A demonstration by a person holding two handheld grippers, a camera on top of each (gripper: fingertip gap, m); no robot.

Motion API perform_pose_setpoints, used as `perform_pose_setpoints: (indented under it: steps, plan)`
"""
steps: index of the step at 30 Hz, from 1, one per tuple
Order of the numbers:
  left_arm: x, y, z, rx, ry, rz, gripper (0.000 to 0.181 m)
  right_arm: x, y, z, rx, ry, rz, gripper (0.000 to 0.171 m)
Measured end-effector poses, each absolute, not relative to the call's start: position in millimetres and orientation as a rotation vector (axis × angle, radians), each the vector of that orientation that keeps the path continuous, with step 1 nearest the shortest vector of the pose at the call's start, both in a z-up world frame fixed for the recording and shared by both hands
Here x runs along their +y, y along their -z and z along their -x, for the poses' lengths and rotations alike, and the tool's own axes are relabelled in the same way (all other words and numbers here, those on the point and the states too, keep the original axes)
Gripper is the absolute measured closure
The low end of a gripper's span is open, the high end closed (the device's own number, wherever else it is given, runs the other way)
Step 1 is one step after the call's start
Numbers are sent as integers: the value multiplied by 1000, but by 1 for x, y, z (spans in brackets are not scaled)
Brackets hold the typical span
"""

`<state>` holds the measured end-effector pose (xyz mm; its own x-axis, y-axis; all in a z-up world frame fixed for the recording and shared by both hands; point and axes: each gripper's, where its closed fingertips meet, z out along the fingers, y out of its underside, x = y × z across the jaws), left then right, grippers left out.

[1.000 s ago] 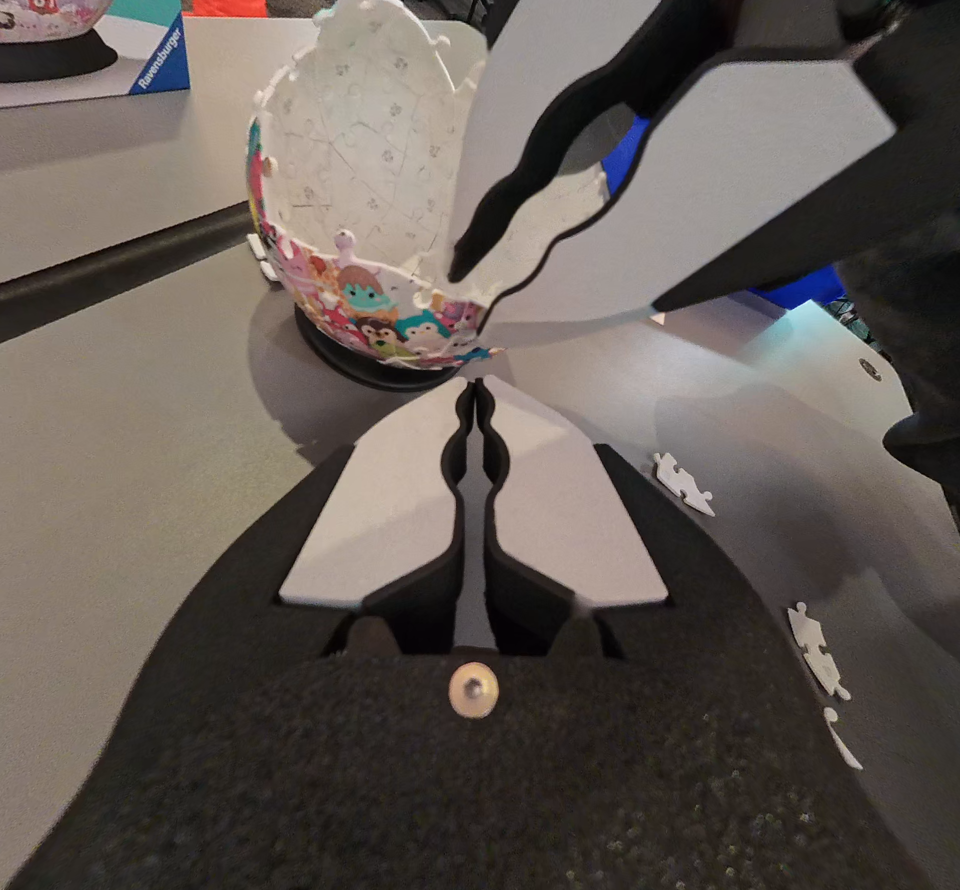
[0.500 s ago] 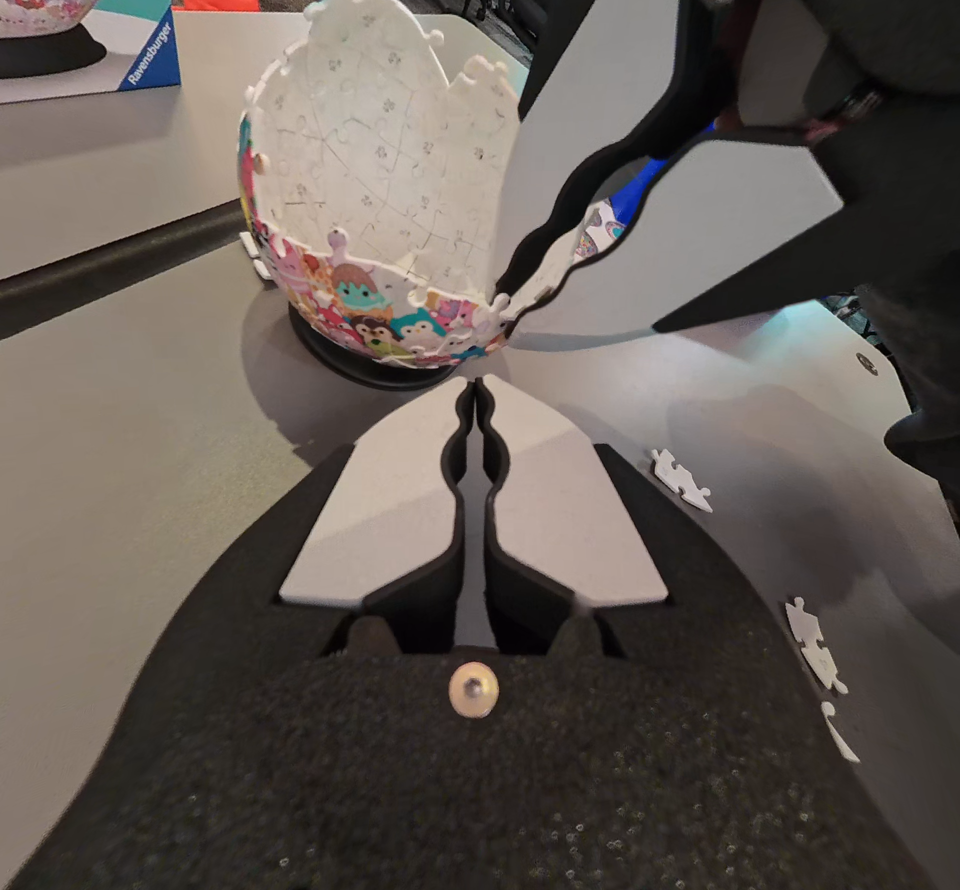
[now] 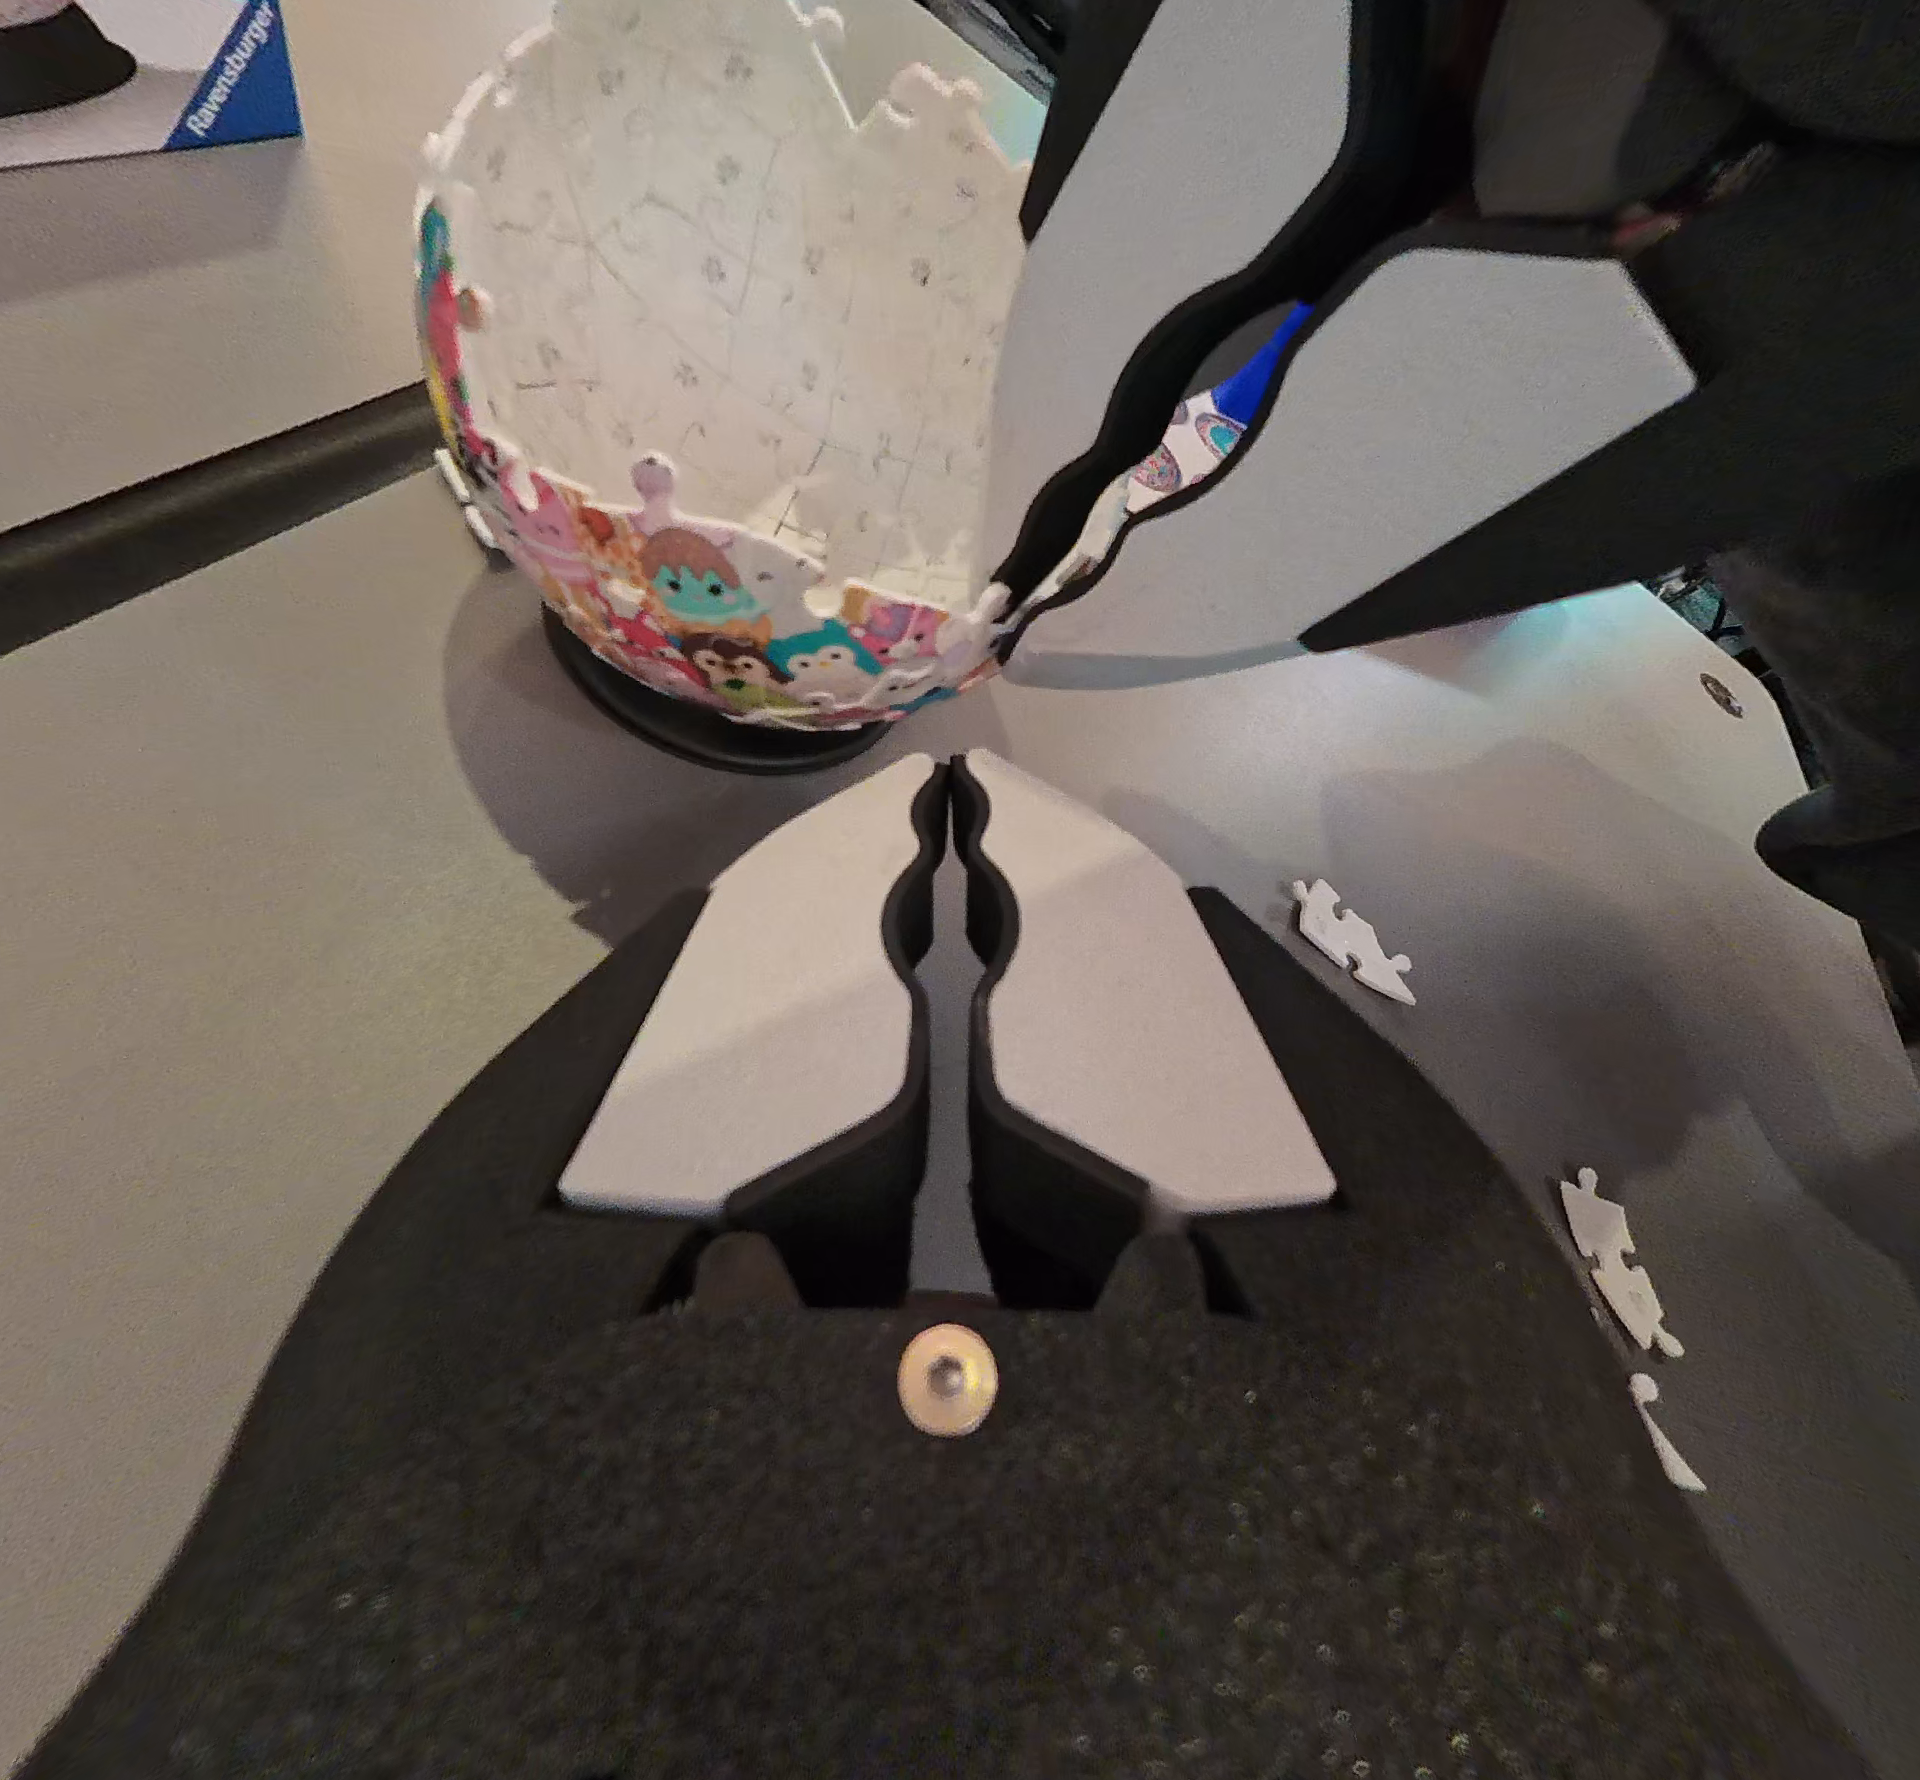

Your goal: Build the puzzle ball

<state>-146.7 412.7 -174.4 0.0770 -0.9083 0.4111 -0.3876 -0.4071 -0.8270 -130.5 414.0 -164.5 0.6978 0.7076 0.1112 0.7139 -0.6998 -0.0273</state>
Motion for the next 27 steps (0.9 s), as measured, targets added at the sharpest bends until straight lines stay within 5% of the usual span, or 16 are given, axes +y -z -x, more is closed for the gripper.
perform_pose_setpoints:
  steps: [14,27]
  plan:
    - [408,174,146,1311,1257,1807,181,407,142,134,-1037,295,2602,139]
    - [401,180,134,1360,1277,1839,181,407,157,122,-1179,375,2524,141]
